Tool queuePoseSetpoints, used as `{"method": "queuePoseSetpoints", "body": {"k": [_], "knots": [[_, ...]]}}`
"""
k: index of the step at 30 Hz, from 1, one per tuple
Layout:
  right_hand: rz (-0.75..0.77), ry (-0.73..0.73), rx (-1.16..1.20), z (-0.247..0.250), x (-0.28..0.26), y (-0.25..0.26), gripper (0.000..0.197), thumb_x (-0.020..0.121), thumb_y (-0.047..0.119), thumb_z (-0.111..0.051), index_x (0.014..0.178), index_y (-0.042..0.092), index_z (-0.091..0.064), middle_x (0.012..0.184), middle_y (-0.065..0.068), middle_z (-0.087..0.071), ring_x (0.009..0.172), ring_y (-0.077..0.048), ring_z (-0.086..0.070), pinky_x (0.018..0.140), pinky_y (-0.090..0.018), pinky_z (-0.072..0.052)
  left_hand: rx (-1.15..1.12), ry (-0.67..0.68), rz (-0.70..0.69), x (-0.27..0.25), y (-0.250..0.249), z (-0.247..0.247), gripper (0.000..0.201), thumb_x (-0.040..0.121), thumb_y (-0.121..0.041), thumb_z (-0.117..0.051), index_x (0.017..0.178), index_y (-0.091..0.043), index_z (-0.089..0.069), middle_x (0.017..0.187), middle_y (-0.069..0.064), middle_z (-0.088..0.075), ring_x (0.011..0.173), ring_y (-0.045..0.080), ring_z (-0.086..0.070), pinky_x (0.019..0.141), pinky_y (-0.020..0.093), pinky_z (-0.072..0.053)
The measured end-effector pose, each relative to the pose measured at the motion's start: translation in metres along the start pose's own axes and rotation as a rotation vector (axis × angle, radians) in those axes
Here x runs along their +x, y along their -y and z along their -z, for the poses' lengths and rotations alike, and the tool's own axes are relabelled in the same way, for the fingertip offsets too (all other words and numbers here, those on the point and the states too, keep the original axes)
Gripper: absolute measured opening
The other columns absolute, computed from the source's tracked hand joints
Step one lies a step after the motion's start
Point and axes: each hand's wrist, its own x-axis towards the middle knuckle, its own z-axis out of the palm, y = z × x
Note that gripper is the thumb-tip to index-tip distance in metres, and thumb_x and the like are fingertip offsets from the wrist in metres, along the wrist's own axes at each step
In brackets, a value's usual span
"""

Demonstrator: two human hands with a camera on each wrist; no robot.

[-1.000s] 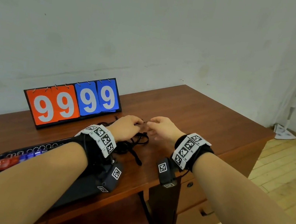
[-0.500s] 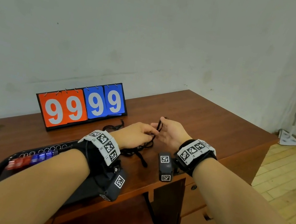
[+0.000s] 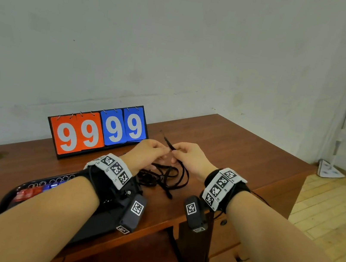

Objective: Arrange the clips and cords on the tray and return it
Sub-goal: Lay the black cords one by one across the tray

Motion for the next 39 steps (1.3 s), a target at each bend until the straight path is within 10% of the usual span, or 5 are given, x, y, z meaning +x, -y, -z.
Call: {"method": "queuePoseSetpoints", "body": {"k": [17, 26, 39], "knots": [[0.071, 0.224, -0.27, -0.035, -0.02, 0.039, 0.033, 0.087, 0.028, -0.069, 0.119, 0.018, -0.064, 0.111, 0.003, -0.07, 0.103, -0.011, -0.066, 0.096, -0.032, -0.051, -0.056, -0.051, -0.032, -0.049, -0.006, 0.041, 0.003, 0.091, -0.012, -0.066, 0.092, -0.01, -0.069, 0.076, 0.003, -0.073, 0.068, 0.011, -0.065, 0.065, 0.022, -0.054], [0.056, 0.238, -0.256, -0.061, -0.036, 0.077, 0.021, 0.097, 0.024, -0.055, 0.098, 0.01, -0.07, 0.063, 0.0, -0.068, 0.069, -0.021, -0.063, 0.077, -0.033, -0.05, 0.024, -0.17, -0.107, -0.083, 0.007, 0.08, 0.01, 0.086, -0.004, -0.07, 0.096, -0.004, -0.069, 0.082, 0.014, -0.072, 0.07, 0.017, -0.067, 0.073, 0.031, -0.059], [0.07, 0.145, -0.247, -0.084, -0.05, 0.112, 0.014, 0.095, 0.012, -0.06, 0.102, 0.007, -0.07, 0.066, -0.004, -0.066, 0.054, -0.007, -0.059, 0.064, -0.02, -0.053, -0.093, -0.462, -0.024, -0.136, 0.063, 0.176, 0.008, 0.09, -0.006, -0.066, 0.097, -0.01, -0.067, 0.095, 0.01, -0.071, 0.065, 0.014, -0.064, 0.059, 0.025, -0.053]]}}
